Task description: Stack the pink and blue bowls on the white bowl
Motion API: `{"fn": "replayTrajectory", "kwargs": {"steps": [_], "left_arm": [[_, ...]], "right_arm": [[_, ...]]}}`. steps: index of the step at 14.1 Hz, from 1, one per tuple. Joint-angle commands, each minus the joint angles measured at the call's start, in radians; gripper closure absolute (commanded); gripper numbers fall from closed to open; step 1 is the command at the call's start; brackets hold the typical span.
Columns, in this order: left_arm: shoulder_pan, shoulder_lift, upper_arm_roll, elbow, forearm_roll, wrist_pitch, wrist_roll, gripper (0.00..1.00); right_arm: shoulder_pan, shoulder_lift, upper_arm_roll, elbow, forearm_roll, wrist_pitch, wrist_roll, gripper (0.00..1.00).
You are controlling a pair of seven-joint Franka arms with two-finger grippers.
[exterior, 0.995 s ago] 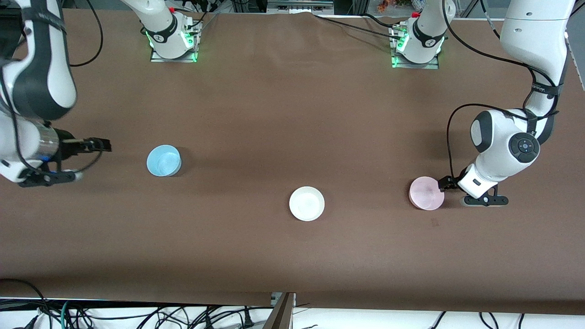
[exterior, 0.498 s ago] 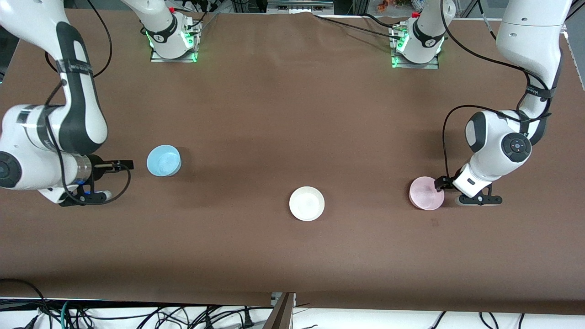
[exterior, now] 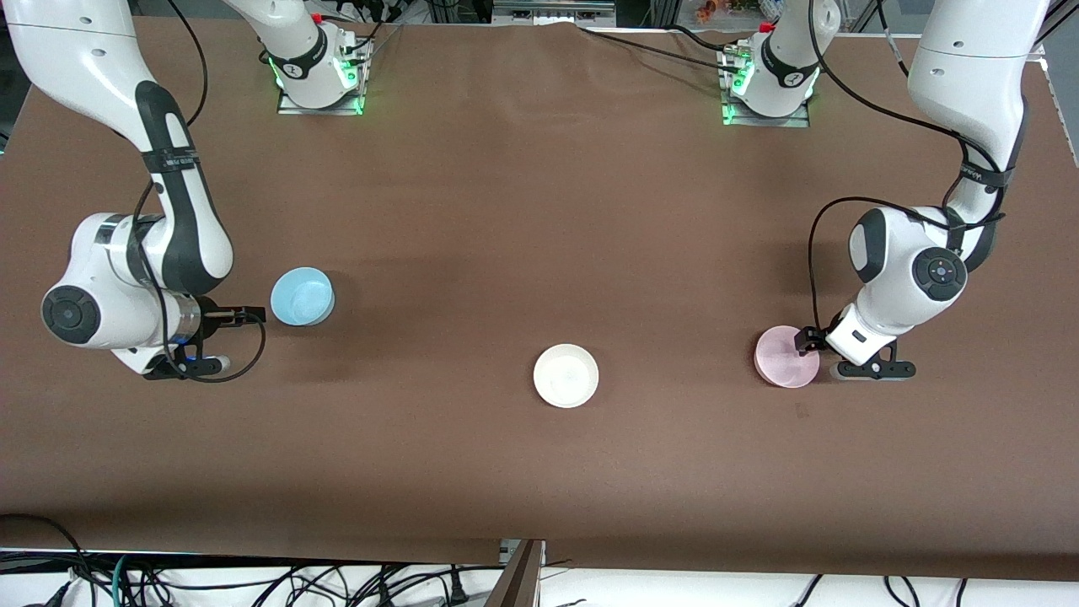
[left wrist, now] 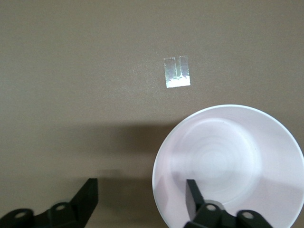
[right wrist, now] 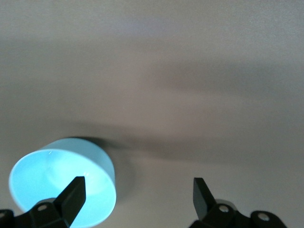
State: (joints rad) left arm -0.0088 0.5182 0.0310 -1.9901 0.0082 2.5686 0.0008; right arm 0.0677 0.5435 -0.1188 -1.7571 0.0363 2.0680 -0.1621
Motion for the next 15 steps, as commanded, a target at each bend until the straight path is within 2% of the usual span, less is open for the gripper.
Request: {"fn": "replayTrajectory", "kwargs": {"steps": [1,4,9,12,15], "left_arm": [[-0.003,-0.007,0.001,-0.012,0.006,0.012,-0.015,0.23],[-0.002,-0.009,0.001,-0.015,0.006,0.010,-0.015,0.30],[-0.002,-0.010,0.001,-0.021,0.006,0.005,-0.016,0.63],[-0.003,-0.010,0.000,-0.021,0.006,0.002,-0.018,0.79],[-0.005,-0.010,-0.002,-0.019,0.006,0.001,-0.019,0.92]], "right_arm": [[-0.006,-0.106,0.028,-0.168,0.017,0.113,0.001,0.00],[-0.017,-0.160,0.059,-0.283,0.025,0.220,0.018,0.00],[-0.028,-0.169,0.070,-0.366,0.053,0.328,0.036,0.00],[-0.034,-0.172,0.070,-0.400,0.059,0.362,0.038,0.00],[-0.051,-0.185,0.070,-0.404,0.122,0.359,0.029,0.00]]}}
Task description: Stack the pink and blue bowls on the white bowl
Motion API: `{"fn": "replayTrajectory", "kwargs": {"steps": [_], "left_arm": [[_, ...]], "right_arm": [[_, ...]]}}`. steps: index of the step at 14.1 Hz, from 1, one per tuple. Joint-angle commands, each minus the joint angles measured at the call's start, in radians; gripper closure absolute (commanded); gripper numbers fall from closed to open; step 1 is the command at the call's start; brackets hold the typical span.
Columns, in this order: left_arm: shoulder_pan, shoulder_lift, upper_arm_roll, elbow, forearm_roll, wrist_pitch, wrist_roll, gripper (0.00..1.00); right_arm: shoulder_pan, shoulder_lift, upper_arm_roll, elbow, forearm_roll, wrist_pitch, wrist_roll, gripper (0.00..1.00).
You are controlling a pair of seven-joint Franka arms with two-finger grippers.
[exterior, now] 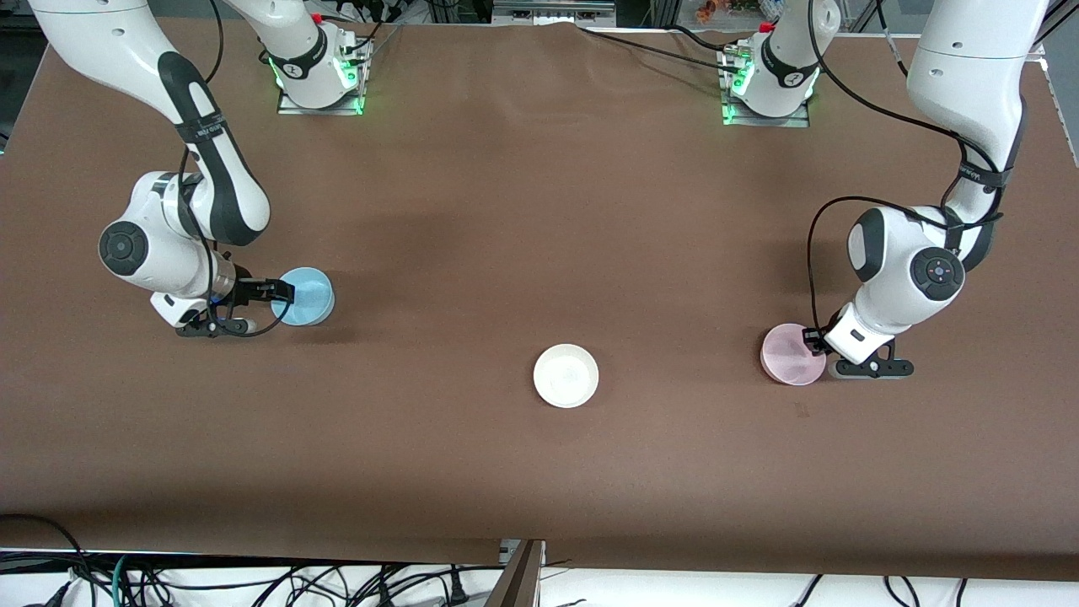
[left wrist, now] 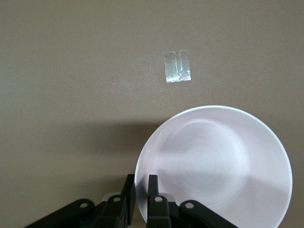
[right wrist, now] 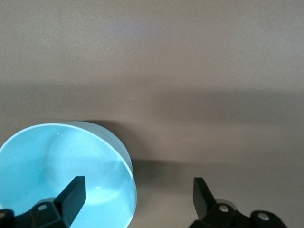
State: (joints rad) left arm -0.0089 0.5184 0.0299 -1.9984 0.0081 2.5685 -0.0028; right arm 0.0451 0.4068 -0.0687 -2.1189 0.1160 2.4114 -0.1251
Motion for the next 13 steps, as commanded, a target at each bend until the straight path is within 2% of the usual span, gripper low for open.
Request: {"fn": "replayTrajectory", "kwargs": {"steps": [1,4,6,10,13], "left_arm": [[-0.003,-0.011,-0.013,-0.011,0.006,0.001,-0.017,0.98],[-0.003,-0.011,-0.019,-0.005,0.006,0.001,-0.037,1.00],[-0.003,-0.015,-0.021,-0.003,0.006,0.001,-0.040,1.00],[-0.003,-0.058,-0.083,0.003,0.006,-0.004,-0.176,1.00],[-0.003,-0.087,-0.149,0.026,0.006,-0.050,-0.320,1.00]], "right_arm": [[-0.030,-0.048,0.020,-0.042,0.047,0.015,-0.010,0.00],[-0.031,-0.045,0.020,-0.045,0.086,0.018,-0.014,0.01],[-0.031,-0.037,0.020,-0.047,0.105,0.020,-0.014,0.06],[-0.031,-0.034,0.020,-0.049,0.108,0.025,-0.014,0.41],[-0.031,-0.034,0.020,-0.047,0.108,0.023,-0.014,0.55]]}}
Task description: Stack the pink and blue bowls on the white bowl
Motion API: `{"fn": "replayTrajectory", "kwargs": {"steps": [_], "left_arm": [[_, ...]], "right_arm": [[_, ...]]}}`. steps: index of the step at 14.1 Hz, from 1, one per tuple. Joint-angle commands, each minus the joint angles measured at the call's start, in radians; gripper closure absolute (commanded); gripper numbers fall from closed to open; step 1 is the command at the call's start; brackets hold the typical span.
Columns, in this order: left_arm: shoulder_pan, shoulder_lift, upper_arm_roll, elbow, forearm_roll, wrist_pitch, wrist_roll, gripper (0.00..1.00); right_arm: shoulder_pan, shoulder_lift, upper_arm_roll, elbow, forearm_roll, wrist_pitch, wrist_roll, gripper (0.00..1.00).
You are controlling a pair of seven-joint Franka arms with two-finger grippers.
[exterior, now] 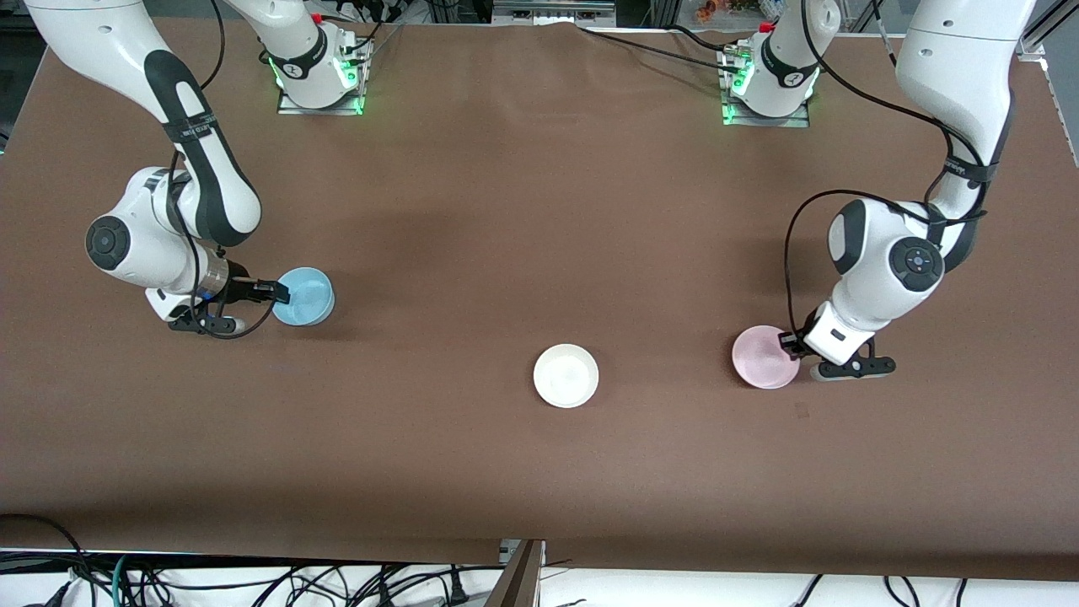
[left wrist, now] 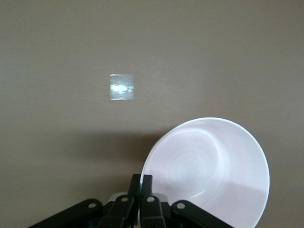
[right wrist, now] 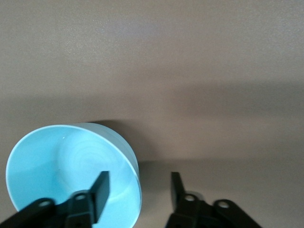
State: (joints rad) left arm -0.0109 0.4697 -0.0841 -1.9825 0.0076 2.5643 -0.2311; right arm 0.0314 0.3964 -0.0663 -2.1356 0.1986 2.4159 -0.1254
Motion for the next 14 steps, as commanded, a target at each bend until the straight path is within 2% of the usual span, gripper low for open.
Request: {"fn": "replayTrajectory", "kwargs": {"steps": [1,5,7,9,11,14], "left_arm": [[-0.001,-0.048,-0.063,0.028,0.006,-0.068,-0.144,1.00],[-0.004,-0.046,-0.178,0.088,0.008,-0.128,-0.393,1.00],[-0.004,-0.045,-0.222,0.112,0.008,-0.128,-0.480,1.00],[-0.023,-0.037,-0.270,0.129,0.017,-0.128,-0.590,1.00],[-0.098,-0.013,-0.263,0.148,0.025,-0.128,-0.690,1.00],[-0.178,0.018,-0.261,0.172,0.104,-0.128,-0.862,1.00]], "right_arm": [[-0.018,-0.024,0.017,-0.030,0.025,0.018,-0.014,0.60],[-0.018,-0.013,0.019,-0.029,0.033,0.020,-0.014,0.90],[-0.018,-0.007,0.019,-0.026,0.033,0.022,-0.014,1.00],[-0.018,-0.005,0.019,-0.026,0.047,0.020,-0.014,1.00],[-0.018,-0.005,0.020,-0.026,0.059,0.019,-0.014,1.00],[-0.018,-0.010,0.036,-0.012,0.061,0.011,-0.007,1.00]]}}
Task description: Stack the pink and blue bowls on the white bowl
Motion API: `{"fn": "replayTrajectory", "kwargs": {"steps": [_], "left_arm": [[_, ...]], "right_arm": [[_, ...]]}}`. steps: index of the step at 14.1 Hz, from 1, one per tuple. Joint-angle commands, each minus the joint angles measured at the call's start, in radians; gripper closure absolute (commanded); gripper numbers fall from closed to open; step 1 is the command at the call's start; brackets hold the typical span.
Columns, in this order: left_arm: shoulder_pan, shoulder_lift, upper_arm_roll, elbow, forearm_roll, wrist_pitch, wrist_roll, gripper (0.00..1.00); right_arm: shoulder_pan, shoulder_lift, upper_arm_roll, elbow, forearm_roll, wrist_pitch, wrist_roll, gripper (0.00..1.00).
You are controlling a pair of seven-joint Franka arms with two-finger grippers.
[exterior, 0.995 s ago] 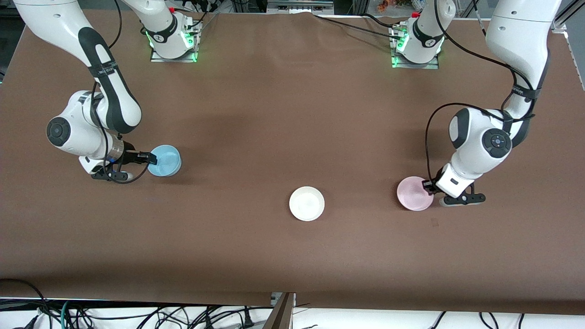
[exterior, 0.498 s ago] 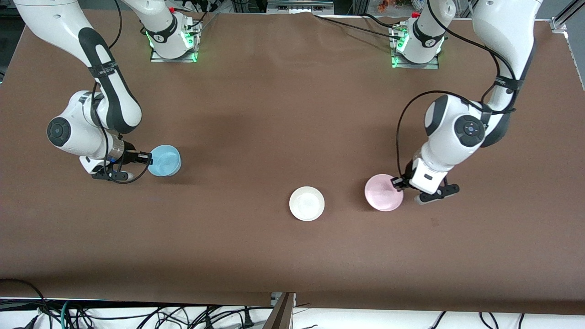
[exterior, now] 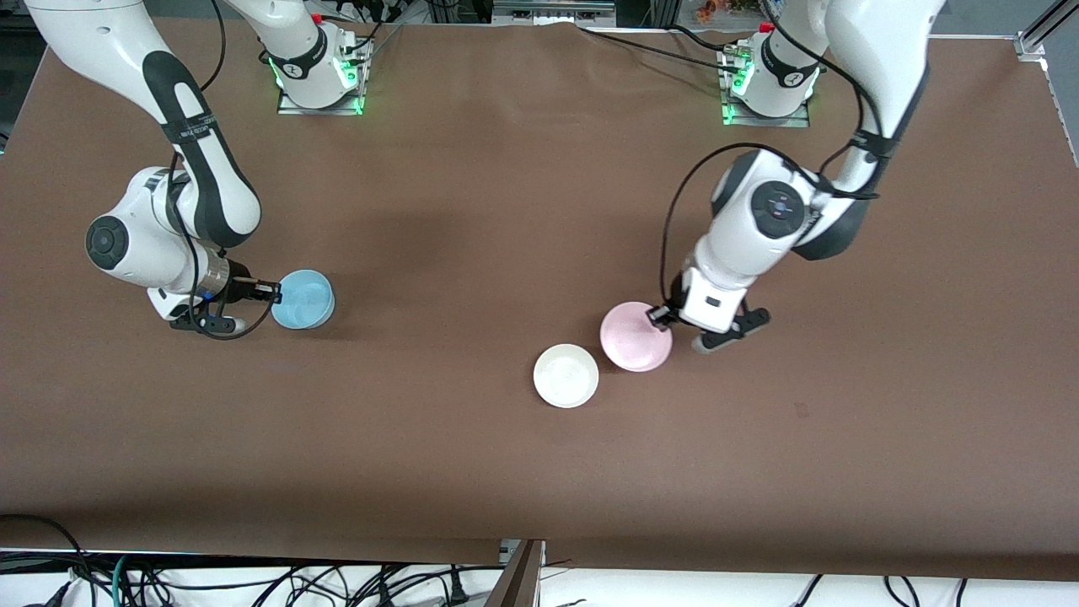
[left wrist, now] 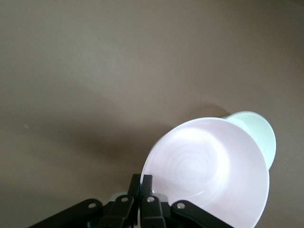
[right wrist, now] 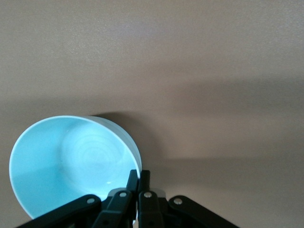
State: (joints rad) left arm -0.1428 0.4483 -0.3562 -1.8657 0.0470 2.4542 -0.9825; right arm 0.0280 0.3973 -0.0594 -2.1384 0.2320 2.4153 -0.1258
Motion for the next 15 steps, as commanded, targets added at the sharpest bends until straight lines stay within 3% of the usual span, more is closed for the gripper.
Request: {"fn": "replayTrajectory", "kwargs": {"steps": [1,4,7,12,15], "left_arm": [[-0.064,0.065,0.011,0.080,0.098,-0.020,-0.170,1.00],[-0.109,0.115,0.013,0.141,0.175,-0.024,-0.310,1.00],[-0.152,0.165,0.032,0.204,0.175,-0.037,-0.384,1.00],[-0.322,0.239,0.181,0.319,0.172,-0.076,-0.469,1.00],[-0.327,0.245,0.184,0.327,0.169,-0.075,-0.484,1.00]], "right_arm": [[-0.014,-0.015,0.033,-0.005,0.027,0.011,-0.005,1.00],[-0.014,-0.034,0.058,0.038,0.027,-0.040,-0.008,1.00],[-0.014,-0.040,0.082,0.110,0.027,-0.135,-0.006,1.00],[0.004,-0.026,0.090,0.251,0.044,-0.305,0.005,1.00],[0.045,-0.023,0.090,0.288,0.065,-0.305,0.056,1.00]]}}
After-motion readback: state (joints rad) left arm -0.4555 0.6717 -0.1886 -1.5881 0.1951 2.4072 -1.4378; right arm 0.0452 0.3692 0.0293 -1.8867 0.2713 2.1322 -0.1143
